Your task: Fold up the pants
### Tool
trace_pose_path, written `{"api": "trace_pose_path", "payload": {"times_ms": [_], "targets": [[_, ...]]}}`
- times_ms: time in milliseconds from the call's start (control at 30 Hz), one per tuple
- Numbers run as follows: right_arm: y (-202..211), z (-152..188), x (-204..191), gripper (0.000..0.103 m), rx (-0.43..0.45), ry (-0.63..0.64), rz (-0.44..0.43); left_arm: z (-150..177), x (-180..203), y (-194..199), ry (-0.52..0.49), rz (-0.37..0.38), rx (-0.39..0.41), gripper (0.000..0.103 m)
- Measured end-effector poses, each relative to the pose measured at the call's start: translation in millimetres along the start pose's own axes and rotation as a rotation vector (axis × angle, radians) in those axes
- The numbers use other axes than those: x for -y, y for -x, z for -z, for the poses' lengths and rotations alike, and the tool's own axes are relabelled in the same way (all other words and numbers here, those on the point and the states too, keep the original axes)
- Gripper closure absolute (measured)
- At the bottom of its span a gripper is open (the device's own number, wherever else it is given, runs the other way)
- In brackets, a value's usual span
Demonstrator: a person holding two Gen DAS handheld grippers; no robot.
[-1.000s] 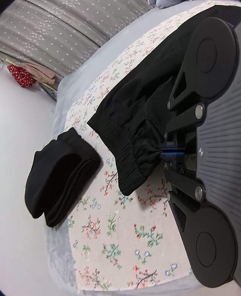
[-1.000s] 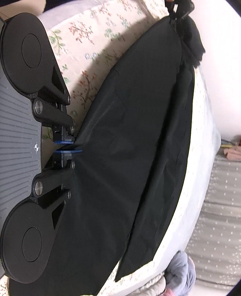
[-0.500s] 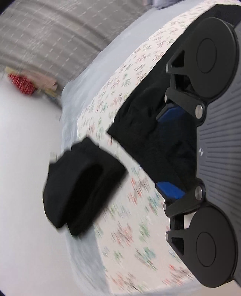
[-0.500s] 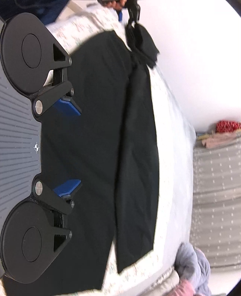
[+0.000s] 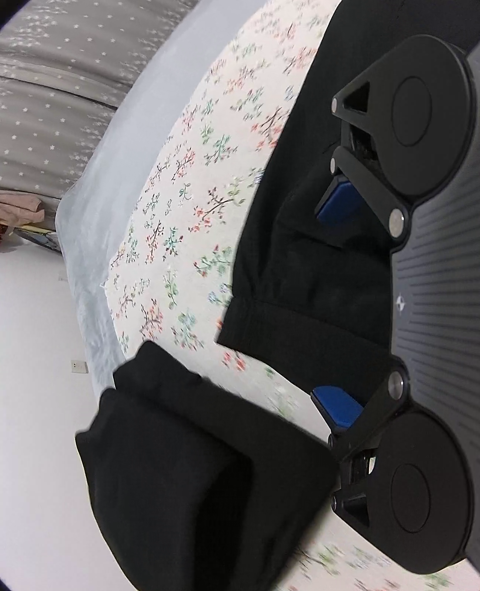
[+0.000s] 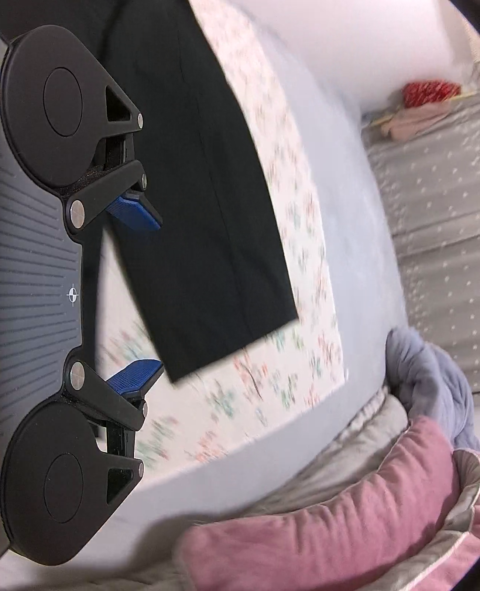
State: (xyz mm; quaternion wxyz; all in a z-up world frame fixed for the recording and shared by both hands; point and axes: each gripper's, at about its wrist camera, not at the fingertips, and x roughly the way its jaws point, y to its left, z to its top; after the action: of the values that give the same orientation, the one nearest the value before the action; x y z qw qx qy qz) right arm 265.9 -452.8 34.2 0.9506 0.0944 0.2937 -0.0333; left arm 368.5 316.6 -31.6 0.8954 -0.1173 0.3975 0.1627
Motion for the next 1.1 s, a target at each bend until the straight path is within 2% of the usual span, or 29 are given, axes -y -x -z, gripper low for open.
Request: {"api": "trace_pose_path", "payload": {"times_ms": [167,200,233,267,300,333,367,400,533,633,767,833,867,900,933,967,1000,1033,1067,1100], "targets": [[-59,-24,16,0.025,-0.020,-0.002,0.043,-8,23,-33,-0.040,-0.045,-0.016,0.002],[-71,-27,16,0.025,-0.033,0.004,0.056,-7,27,-37,-0.061,-0.055,-0.016,0.018],[-82,-28,15,0.026,-0.048,0.021,0.077,-4,34,-41,-0.093,-0.096,-0.009,0.029],[-93,-29,16,0.029,-0.063,0.042,0.097,-3,41,-43,-0.120,-0.144,0.000,0.061],[-102,-28,16,0.032,-0.075,0.059,0.107,-2,47,-42,-0.139,-0.148,0.008,0.093],[-107,-26,14,0.043,-0.065,0.082,0.107,-3,49,-42,-0.125,-0.123,-0.002,0.095],[-108,-26,12,0.079,-0.050,0.112,0.089,-4,53,-40,-0.120,-0.122,0.006,0.095],[-106,-24,5,0.099,-0.045,0.162,0.074,-4,58,-37,-0.130,-0.107,0.026,0.095],[-97,-19,-22,0.101,-0.048,0.339,0.201,-5,84,-23,-0.152,-0.031,0.112,0.095],[-81,-27,-17,0.101,0.005,0.315,0.284,-5,95,-21,-0.152,0.000,0.146,0.095],[-64,-29,7,0.101,0.034,0.260,0.395,-4,88,-28,-0.123,0.038,0.081,0.094],[-67,-22,19,0.100,0.001,0.237,0.389,-5,80,-26,-0.086,0.034,0.072,0.086],[-72,-15,22,0.096,-0.035,0.253,0.363,-6,74,-23,-0.072,0.044,0.077,0.071],[-75,-9,23,0.093,-0.055,0.272,0.353,-10,70,-20,-0.062,0.046,0.080,0.049],[-77,-4,22,0.088,-0.060,0.292,0.357,-14,64,-15,-0.050,0.032,0.085,0.039],[-77,-3,21,0.078,-0.049,0.301,0.363,-19,57,-12,-0.037,0.016,0.094,0.027],[-76,-5,21,0.067,-0.032,0.298,0.368,-24,50,-10,-0.025,0.007,0.100,0.022],[-73,-9,21,0.033,-0.020,0.279,0.358,-29,43,-6,-0.005,0.004,0.103,0.022],[-70,-17,24,0.010,0.006,0.244,0.329,-34,37,-5,0.017,0.013,0.100,0.020],[-65,-24,26,0.009,0.039,0.213,0.297,-38,30,-4,0.039,0.033,0.090,0.016]]}}
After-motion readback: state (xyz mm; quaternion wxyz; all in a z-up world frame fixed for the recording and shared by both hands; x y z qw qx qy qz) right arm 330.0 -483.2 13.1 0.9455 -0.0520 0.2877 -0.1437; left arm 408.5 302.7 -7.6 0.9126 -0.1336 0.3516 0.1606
